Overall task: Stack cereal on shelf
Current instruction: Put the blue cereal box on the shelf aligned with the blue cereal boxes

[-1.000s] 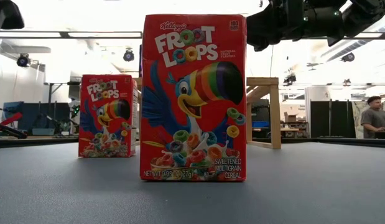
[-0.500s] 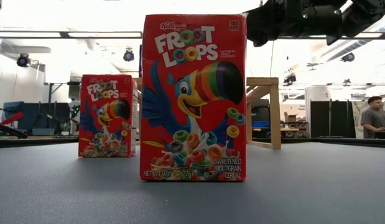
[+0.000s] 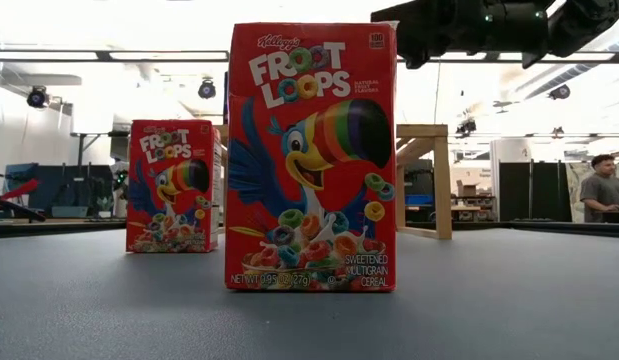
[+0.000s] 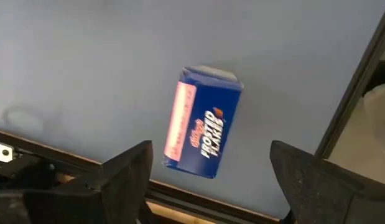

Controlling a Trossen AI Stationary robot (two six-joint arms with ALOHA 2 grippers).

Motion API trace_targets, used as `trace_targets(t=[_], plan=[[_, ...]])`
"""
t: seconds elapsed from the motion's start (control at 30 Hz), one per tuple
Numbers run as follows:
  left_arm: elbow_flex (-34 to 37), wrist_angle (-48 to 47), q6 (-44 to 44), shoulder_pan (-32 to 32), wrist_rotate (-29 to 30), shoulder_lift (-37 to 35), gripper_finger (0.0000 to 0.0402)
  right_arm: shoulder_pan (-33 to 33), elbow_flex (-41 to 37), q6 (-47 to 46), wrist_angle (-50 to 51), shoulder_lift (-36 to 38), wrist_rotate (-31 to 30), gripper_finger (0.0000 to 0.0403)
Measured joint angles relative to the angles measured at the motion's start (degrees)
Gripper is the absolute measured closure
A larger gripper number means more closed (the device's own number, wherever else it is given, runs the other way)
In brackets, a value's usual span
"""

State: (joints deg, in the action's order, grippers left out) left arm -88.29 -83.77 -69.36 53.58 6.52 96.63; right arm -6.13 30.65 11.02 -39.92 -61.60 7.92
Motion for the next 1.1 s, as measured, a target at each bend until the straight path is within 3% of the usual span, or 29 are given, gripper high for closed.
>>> trace_targets(t=[0.37, 0.57, 0.83, 1.1], plan=[[2.2, 2.0, -6.5, 3.7, 9.0, -3.5, 0.0107, 0.3, 0.0, -1.0, -1.2, 0.0, 0.0, 0.0179], [9.7, 8.7, -6.9, 4.2, 13.7, -9.5, 0.0107, 0.3, 0.0, -1.5, -1.3, 0.0, 0.0, 0.0179], [22.5, 22.3, -6.1, 4.2, 13.2, -19.7, 0.0108, 0.3, 0.0, -1.5, -0.7, -0.1, 0.0, 0.0179], [27.1, 23.0, -0.5, 4.2, 7.7, -19.8, 0.0124, 0.3, 0.0, -0.9, 1.8, -0.1, 0.0, 0.0179]])
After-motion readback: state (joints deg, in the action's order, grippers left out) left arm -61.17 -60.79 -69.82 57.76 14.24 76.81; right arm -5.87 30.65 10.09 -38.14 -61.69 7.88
